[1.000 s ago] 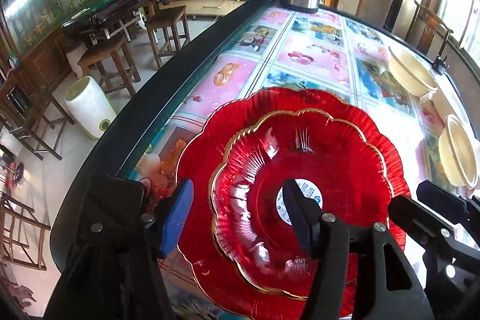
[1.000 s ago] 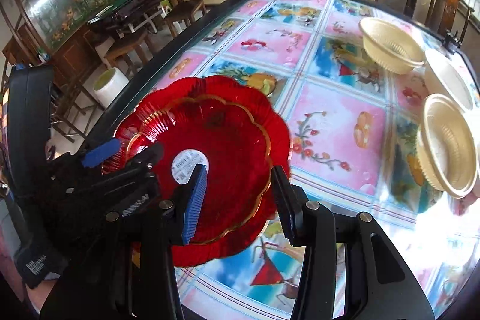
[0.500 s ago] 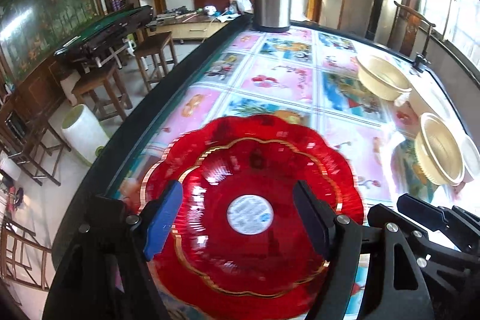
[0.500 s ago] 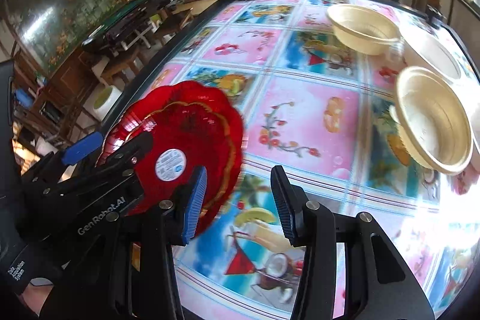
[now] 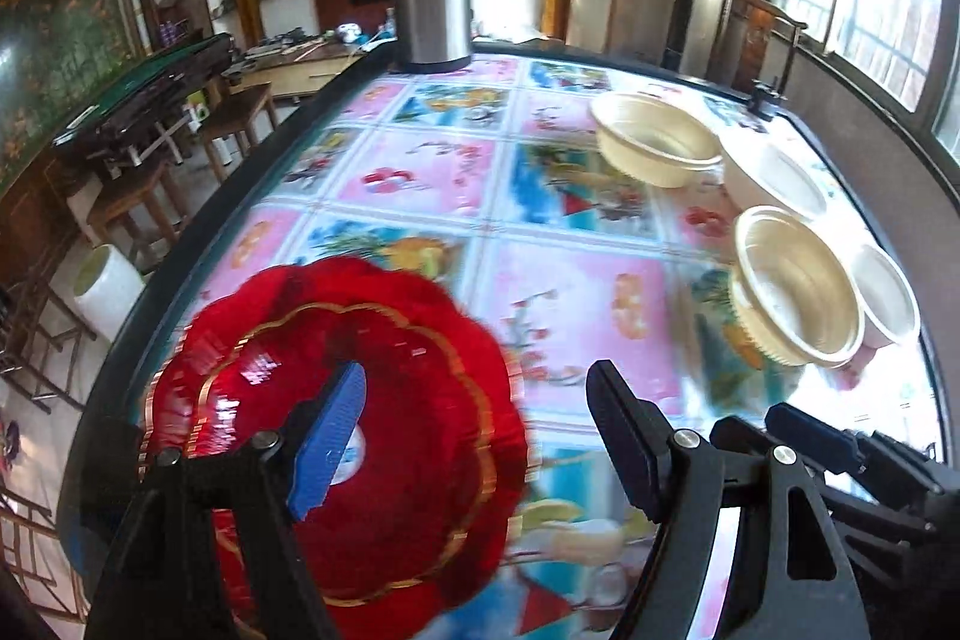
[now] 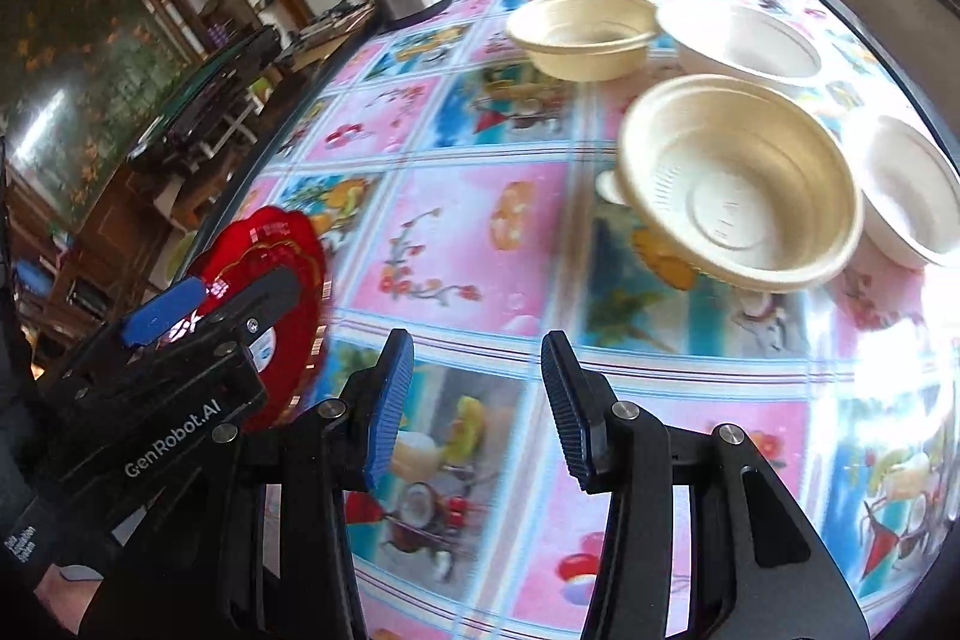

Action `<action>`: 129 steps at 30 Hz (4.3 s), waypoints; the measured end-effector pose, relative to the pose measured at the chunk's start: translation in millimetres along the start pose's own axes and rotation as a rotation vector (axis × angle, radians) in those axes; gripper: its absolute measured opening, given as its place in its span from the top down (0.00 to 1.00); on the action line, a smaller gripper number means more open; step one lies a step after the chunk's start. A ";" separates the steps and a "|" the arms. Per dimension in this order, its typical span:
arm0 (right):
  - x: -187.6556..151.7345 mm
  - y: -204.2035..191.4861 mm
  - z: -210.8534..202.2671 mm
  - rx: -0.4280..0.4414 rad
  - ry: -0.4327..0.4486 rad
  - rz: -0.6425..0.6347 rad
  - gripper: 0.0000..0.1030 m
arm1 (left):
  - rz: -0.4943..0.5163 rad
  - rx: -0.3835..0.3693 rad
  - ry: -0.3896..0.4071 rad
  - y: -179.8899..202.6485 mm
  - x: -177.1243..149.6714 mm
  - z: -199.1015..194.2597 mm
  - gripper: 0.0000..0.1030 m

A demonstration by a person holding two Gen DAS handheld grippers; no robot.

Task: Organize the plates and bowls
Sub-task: 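Move the left gripper to the rim of the large beige ribbed bowl, then close the left gripper on the beige bowl's rim, then lower the beige bowl onto the stacked red plates and open left gripper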

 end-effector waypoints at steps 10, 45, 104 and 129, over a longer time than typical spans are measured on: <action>-7.6 77.8 -25.1 -0.062 0.036 0.140 0.57 | 0.058 -0.072 -0.018 66.9 9.7 12.1 0.26; 18.6 182.5 -18.6 -0.170 0.048 0.309 0.57 | 0.168 -0.103 -0.061 160.4 33.8 69.0 0.26; 49.9 94.1 -47.7 -0.055 0.165 0.099 0.85 | 0.077 -0.064 -0.100 97.9 34.9 39.0 0.78; 13.7 -123.8 49.8 0.118 -0.026 -0.235 0.85 | -0.192 0.173 -0.116 -118.1 -10.5 20.6 0.79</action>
Point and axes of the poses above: each gripper's, at about its wrist camera, not at the fingertips, and z roughly the way its jaws point, y to its right, x to its top, the point moved 6 cm from there along z, roughly the way its jaws point, and after that the axes turned 5 degrees about -z, right-handed, at the moved point
